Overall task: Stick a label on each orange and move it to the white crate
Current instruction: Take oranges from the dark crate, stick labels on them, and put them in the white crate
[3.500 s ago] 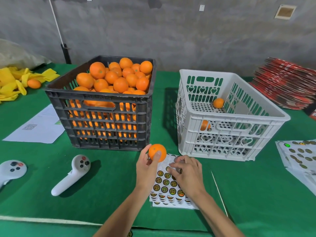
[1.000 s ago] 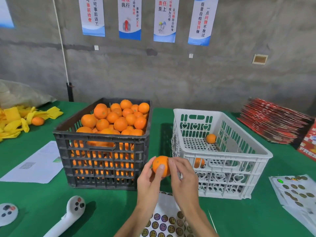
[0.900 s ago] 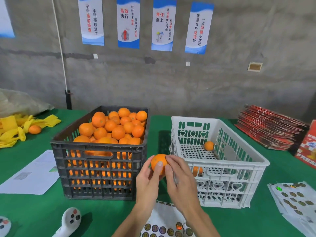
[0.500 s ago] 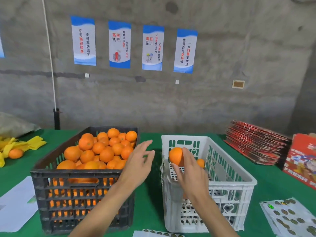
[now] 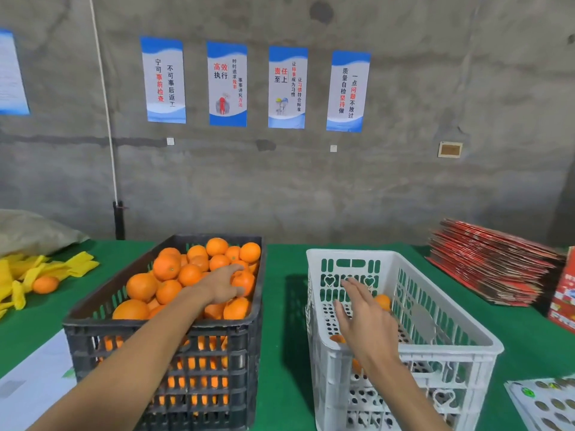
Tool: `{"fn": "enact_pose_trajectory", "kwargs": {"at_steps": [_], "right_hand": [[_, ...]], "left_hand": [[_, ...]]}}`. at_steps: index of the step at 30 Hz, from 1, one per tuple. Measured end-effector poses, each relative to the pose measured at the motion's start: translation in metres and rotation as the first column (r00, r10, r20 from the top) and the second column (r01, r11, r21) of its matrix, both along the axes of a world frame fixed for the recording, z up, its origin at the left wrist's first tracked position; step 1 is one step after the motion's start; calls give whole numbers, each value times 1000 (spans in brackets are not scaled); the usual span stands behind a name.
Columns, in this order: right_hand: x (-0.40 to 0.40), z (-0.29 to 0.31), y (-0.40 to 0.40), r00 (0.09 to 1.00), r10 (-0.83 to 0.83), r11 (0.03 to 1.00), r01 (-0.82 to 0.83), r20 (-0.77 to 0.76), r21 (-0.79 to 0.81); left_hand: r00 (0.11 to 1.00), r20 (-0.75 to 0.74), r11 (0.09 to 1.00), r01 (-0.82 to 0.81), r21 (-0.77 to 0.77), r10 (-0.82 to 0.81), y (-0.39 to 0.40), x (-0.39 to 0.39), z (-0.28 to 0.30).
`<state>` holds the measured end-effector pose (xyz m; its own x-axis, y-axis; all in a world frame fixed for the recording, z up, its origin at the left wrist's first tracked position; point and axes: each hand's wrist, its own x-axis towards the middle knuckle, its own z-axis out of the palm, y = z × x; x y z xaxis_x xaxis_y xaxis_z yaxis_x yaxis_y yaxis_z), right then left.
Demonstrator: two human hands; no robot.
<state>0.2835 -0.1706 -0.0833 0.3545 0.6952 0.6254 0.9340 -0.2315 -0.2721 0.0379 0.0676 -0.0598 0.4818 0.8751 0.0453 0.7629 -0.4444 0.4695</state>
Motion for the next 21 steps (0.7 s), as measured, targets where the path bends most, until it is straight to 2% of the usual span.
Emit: {"fn": "enact_pose_trajectory", "kwargs": {"at_steps": [3,7,10,12,16,19,21], "right_hand": [[-7,-2,6,998,58,996,-56,-23,70],[-9,-6,9,995,97,990,-93,-31,107],[-10,-5,7,994,107,986,-102,-28,131],[-13,-4,6,993,118,985,-114,-29,126],[-25,2,0,987,158,976,-153,-16,154],[-41,4,-11,981,193,964,-189,-1,187],[-50,3,-20,977,211,953,-210,16,220]], "left_hand": [[996,-79,999,34,-13,-35,12,22,0],[957,-290,993,40,112,-5,23,40,-8],[964,-264,977,27,210,30,24,39,-4],[983,-165,964,-35,263,80,19,36,2],[976,194,939,-154,309,96,-11,23,18],[882,471,920,-204,334,24,-57,15,25],[755,656,922,-243,301,-15,-98,9,23]]}}
